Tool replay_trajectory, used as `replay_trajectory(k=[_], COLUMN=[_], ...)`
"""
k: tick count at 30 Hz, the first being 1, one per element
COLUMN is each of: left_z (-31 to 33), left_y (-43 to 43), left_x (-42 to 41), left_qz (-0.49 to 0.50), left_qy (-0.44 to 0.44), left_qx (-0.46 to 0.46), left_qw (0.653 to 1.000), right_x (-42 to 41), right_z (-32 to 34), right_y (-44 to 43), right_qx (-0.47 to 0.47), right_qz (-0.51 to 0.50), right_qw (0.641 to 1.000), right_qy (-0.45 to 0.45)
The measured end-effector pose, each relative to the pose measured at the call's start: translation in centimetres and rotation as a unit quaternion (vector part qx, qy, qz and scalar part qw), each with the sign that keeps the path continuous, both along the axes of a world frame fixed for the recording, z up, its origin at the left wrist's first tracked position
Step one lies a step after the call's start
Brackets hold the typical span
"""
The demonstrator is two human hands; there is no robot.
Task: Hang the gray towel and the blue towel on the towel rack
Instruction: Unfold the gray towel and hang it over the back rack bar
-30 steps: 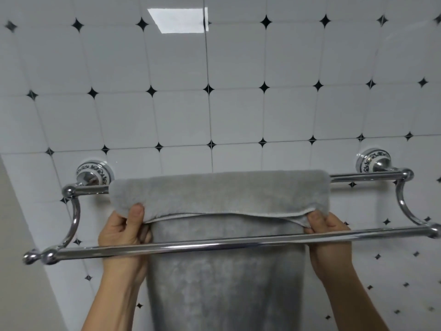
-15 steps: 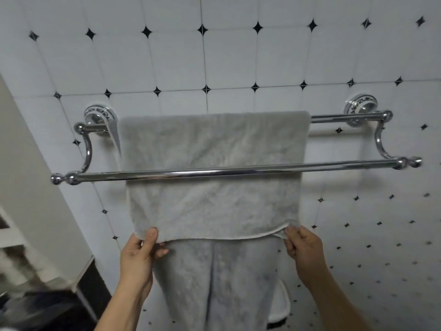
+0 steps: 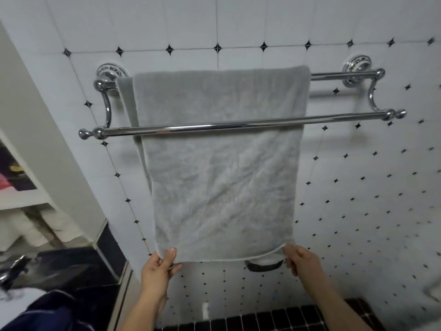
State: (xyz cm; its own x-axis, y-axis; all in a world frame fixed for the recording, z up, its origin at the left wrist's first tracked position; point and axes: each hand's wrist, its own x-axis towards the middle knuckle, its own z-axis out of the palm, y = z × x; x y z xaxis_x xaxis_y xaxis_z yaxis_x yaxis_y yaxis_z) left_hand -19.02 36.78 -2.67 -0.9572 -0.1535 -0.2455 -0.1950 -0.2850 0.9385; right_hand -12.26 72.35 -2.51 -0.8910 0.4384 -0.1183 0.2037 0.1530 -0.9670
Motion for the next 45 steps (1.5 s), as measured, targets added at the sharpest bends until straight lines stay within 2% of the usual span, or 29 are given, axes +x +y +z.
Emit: replay_trajectory(k=[7, 10, 13, 15, 19, 21, 23, 24, 26, 28, 31, 37, 40, 45], left_z=[-0.5, 2.1, 7.3, 11.8, 22.5, 28.1, 32.7, 34.4, 36.2, 36.8, 36.9, 37.5, 37.9, 37.6], left_y=[-0.6, -1.3, -1.9, -2.0, -1.2, -0.6, 0.1, 0.5, 1.3, 1.7, 1.3, 2.6, 2.3, -1.0], left_x=[1.4, 0.2, -1.4, -1.8, -1.3, -2.1, -3.5, -4.3, -6.1, -7.4, -8.1, -8.7, -8.1, -6.3], left_qz=[-0.017, -0.028, 0.023, 0.09, 0.156, 0.184, 0.203, 0.201, 0.159, 0.106, 0.125, 0.124, 0.106, -0.022], left_qy=[-0.009, 0.002, 0.053, 0.136, 0.333, 0.381, 0.377, 0.356, 0.295, 0.238, 0.185, 0.193, 0.191, 0.177], left_qx=[-0.032, -0.074, -0.15, -0.207, -0.229, -0.211, -0.234, -0.262, -0.29, -0.254, -0.225, -0.18, -0.206, -0.364], left_qw=[0.999, 0.997, 0.987, 0.965, 0.901, 0.881, 0.873, 0.874, 0.896, 0.932, 0.948, 0.957, 0.954, 0.914], right_x=[0.9, -0.5, -2.3, -3.2, -4.3, -5.3, -6.9, -7.9, -9.6, -10.5, -11.0, -10.9, -10.1, -7.6], right_z=[0.5, 3.7, 9.7, 14.6, 25.2, 30.3, 34.3, 35.6, 37.1, 37.3, 37.1, 38.1, 38.1, 39.2], right_y=[0.1, 1.2, 1.8, 1.8, 0.8, 0.4, 0.7, 1.1, 1.5, 1.4, 1.4, 1.2, 2.1, 6.4], right_qx=[0.015, 0.034, 0.091, 0.13, 0.265, 0.319, 0.369, 0.376, 0.297, 0.161, 0.089, -0.015, 0.029, 0.21], right_qz=[0.017, 0.008, -0.036, -0.064, -0.117, -0.171, -0.207, -0.195, -0.113, -0.036, 0.008, 0.062, 0.112, 0.195], right_qw=[0.998, 0.999, 0.993, 0.975, 0.895, 0.861, 0.857, 0.873, 0.932, 0.975, 0.986, 0.991, 0.986, 0.958], right_qy=[-0.061, -0.038, 0.063, 0.17, 0.339, 0.358, 0.293, 0.24, 0.173, 0.15, 0.138, 0.12, 0.12, 0.024])
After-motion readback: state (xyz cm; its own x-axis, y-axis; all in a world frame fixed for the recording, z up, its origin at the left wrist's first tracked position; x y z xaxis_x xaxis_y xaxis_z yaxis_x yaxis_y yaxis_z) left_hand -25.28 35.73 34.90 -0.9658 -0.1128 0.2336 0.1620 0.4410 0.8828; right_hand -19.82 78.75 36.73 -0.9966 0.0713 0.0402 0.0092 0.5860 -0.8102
